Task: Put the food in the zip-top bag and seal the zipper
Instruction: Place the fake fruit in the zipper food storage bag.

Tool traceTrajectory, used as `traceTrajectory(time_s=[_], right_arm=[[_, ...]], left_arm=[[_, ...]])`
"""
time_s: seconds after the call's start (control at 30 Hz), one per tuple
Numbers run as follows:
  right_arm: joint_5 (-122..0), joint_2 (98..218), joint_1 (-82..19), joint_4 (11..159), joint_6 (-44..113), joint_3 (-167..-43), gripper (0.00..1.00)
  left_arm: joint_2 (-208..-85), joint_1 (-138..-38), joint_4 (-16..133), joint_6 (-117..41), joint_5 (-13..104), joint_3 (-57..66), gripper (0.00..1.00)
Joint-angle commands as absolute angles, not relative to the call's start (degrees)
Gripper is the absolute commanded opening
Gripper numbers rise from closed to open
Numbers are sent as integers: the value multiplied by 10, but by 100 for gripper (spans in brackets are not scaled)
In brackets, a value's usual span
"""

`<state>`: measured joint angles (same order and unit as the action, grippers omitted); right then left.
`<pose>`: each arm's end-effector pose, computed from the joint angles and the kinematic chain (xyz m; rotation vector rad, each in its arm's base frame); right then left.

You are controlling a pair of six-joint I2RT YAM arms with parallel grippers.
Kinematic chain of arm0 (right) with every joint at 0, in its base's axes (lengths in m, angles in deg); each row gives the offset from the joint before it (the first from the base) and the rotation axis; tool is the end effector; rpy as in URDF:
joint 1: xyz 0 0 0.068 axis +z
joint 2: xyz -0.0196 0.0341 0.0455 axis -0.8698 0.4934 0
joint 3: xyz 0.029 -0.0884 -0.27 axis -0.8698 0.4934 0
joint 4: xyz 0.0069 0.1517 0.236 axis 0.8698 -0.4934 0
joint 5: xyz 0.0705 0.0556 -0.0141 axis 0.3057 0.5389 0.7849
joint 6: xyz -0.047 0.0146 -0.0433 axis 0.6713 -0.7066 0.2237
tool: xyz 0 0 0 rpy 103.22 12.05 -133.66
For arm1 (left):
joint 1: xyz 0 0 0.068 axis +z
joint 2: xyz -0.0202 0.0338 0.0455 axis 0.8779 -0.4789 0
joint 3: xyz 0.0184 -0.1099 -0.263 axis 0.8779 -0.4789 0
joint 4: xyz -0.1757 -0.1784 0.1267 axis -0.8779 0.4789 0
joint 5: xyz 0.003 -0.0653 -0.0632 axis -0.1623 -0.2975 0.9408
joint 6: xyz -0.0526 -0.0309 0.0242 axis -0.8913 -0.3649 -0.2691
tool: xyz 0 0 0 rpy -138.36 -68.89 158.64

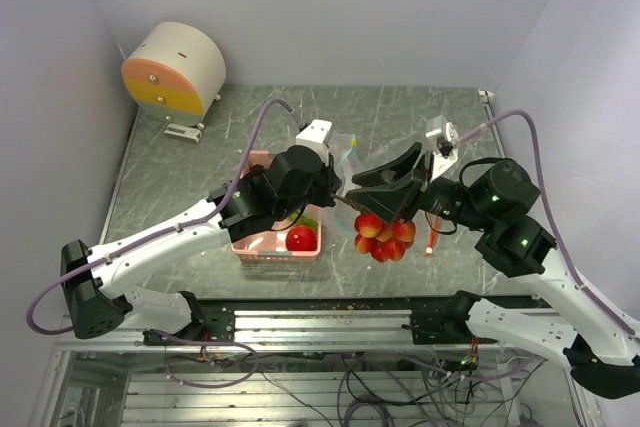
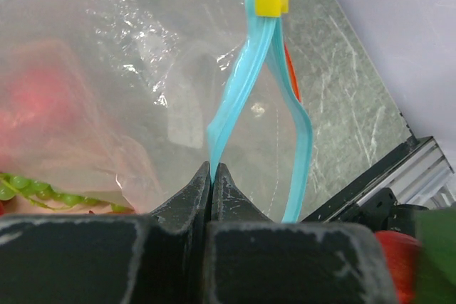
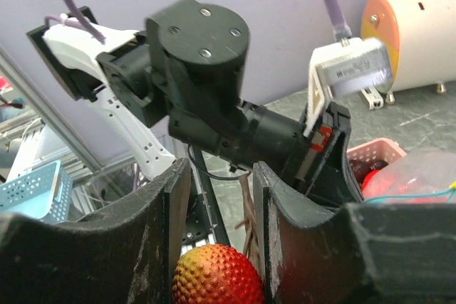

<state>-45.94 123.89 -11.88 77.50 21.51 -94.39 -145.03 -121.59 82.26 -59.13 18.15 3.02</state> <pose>0.1071 0.1516 0.4752 -0.7203 1.3605 1.2475 0.1741 -0.2697 0.3768 0.2725 2.0249 -0.7069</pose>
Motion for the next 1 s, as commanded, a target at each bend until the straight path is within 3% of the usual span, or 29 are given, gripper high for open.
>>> traceTrajectory(time_s=[0.0,0.3,0.53,0.83,0.97], right_arm=[[-504,1227,-121,873,194,-908,0],[-590,1197,-121,903,206,-915,0],[-713,1161,-120,877,225,-905,0],[-894,1131,-121,827,256,-801,0],[-921,1149,-121,808,253,-765,0]], left_arm=[[-1441,-1215,780,-609,224,66,7],[-1431,-1215,648,-693,344,62,7],[-1451,-1215,439,-801,429,-37,7],[-1435,-1212,349,-872,413,-167,7],[-1423,-1208,358,-876,406,-180,7]])
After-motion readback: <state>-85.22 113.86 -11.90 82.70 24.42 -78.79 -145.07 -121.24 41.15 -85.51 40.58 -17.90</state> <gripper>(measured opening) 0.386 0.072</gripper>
